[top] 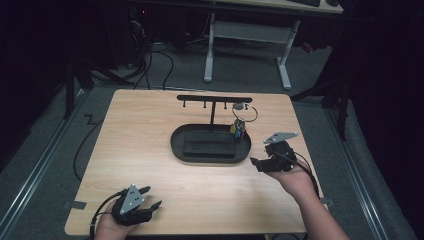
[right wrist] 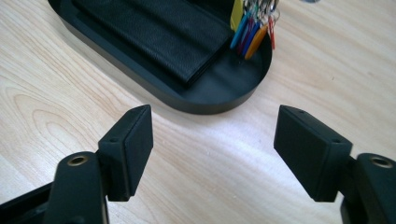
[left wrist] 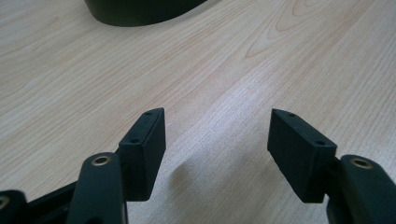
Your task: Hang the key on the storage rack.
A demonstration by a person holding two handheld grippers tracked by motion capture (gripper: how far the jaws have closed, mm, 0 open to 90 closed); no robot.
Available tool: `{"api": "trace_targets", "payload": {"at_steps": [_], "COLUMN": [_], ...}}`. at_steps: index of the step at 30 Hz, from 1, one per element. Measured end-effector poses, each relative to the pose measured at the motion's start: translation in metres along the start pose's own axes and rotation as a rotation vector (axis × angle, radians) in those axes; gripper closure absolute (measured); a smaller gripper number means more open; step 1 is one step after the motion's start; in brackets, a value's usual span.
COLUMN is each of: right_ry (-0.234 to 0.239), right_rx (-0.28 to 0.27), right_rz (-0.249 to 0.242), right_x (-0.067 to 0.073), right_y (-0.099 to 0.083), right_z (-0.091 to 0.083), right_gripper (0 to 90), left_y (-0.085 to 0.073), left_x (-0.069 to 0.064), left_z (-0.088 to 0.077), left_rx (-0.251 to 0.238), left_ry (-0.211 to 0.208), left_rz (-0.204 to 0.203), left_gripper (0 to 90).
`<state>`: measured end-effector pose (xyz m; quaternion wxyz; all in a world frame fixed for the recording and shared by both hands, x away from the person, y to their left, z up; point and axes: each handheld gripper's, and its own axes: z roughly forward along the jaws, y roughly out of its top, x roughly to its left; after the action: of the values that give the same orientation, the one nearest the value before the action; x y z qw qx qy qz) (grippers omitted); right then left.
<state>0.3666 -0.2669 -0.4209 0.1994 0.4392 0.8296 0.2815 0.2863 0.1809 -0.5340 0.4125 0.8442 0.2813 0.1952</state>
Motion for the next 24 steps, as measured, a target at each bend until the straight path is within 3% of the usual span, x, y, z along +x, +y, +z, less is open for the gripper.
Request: {"api": "trace_targets", "payload": {"at_steps": [6, 8, 10, 12, 13, 14, 15, 16, 17, 19, 22, 24], "right_ry": [0.015, 0.027, 0.010, -0.004, -0.008, 0.041, 0.046, 0.018, 0.000, 0.032, 0.015, 0.019], "right_rx": [-0.090, -0.143, -0.211, -0.315, -0.328, -0.295, -0.294, -0.296, -0.290, -0.293, -0.302, -0.308], "right_rz": [0.030, 0.066, 0.107, 0.170, 0.204, 0.214, 0.184, 0.151, 0.152, 0.195, 0.171, 0.182], "right_x": [0.016, 0.023, 0.032, 0.042, 0.045, 0.045, 0.048, 0.050, 0.050, 0.049, 0.050, 0.050], "right_y": [-0.039, -0.057, -0.076, -0.100, -0.109, -0.109, -0.110, -0.112, -0.115, -0.116, -0.114, -0.114], "right_z": [0.013, 0.018, 0.021, 0.022, 0.022, 0.021, 0.020, 0.019, 0.020, 0.021, 0.021, 0.021], "right_gripper": [26.1, 25.2, 25.2, 26.2, 25.7, 21.9, 21.2, 22.4, 22.6, 22.3, 22.3, 22.5], "left_y": [0.002, 0.004, 0.006, 0.006, 0.007, 0.007, 0.007, 0.007, 0.008, 0.008, 0.008, 0.008], "left_x": [-0.001, -0.002, -0.004, -0.005, -0.005, -0.005, -0.005, -0.005, -0.005, -0.004, -0.005, -0.005], "left_z": [-0.002, -0.004, -0.005, -0.005, -0.005, -0.005, -0.005, -0.005, -0.005, -0.005, -0.005, -0.006], "left_rx": [-0.012, -0.022, -0.030, -0.029, -0.032, -0.036, -0.035, -0.033, -0.035, -0.043, -0.041, -0.036], "left_ry": [-0.003, -0.006, -0.007, -0.008, -0.009, -0.013, -0.014, -0.013, -0.011, -0.011, -0.007, -0.003], "left_rz": [-0.001, 0.007, 0.013, 0.019, 0.018, 0.017, 0.018, 0.022, 0.020, 0.008, 0.014, 0.023], "left_gripper": [37.7, 37.7, 37.6, 37.6, 37.5, 37.4, 37.4, 37.3, 37.3, 37.3, 37.2, 37.2]}}
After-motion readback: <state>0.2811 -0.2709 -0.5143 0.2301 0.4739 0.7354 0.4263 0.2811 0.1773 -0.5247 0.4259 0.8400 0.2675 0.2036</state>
